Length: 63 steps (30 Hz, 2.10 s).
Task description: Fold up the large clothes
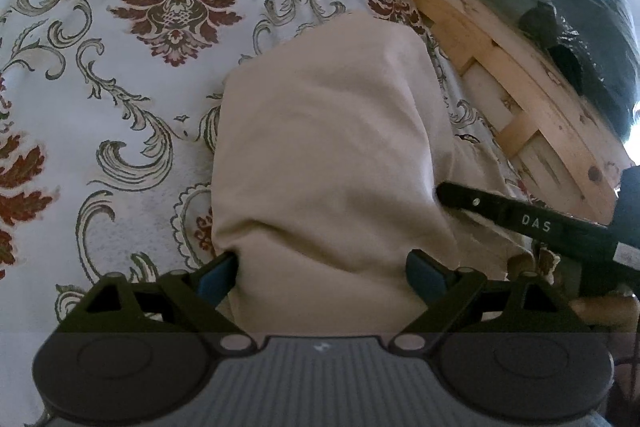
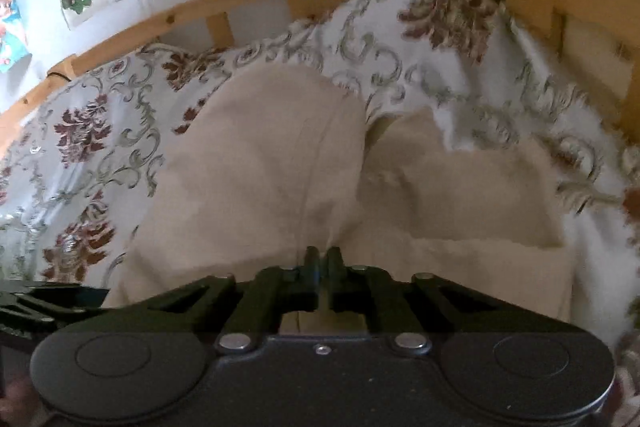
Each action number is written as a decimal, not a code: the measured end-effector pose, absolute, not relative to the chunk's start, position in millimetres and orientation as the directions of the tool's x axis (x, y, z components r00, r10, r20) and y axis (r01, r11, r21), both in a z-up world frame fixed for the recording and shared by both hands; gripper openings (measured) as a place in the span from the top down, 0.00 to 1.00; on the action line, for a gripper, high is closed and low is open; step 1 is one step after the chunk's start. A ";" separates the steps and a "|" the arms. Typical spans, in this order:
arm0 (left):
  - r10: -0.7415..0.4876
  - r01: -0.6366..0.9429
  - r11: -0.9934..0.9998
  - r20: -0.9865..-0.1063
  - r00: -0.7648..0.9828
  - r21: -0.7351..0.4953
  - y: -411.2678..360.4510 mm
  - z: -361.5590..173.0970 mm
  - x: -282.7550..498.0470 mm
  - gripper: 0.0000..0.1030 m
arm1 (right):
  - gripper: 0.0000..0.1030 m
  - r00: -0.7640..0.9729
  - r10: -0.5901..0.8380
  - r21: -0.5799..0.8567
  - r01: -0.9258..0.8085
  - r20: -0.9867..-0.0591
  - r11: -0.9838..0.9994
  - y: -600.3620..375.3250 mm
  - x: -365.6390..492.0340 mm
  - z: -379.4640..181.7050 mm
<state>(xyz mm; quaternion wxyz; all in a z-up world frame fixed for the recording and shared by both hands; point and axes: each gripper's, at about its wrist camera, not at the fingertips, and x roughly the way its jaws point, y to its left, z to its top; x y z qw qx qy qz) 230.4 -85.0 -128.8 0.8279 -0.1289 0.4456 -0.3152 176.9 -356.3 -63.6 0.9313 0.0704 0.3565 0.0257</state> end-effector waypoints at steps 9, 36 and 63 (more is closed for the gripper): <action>-0.705 0.405 0.710 -0.581 0.407 -0.576 -68.8 -114.0 232.4 0.16 | 1.00 0.812 -0.174 -0.245 0.039 -0.557 0.969 -333.3 161.9 -49.2; -0.645 0.388 0.764 -0.626 0.439 -0.515 -67.9 -133.2 243.7 0.09 | 1.00 0.762 0.111 0.139 -0.028 -0.638 0.990 -356.5 208.9 -67.7; -0.660 0.375 0.752 -0.624 0.419 -0.543 -87.3 -155.6 255.8 0.06 | 0.71 0.839 -0.154 -0.105 0.116 -0.522 0.988 -351.3 203.2 -59.8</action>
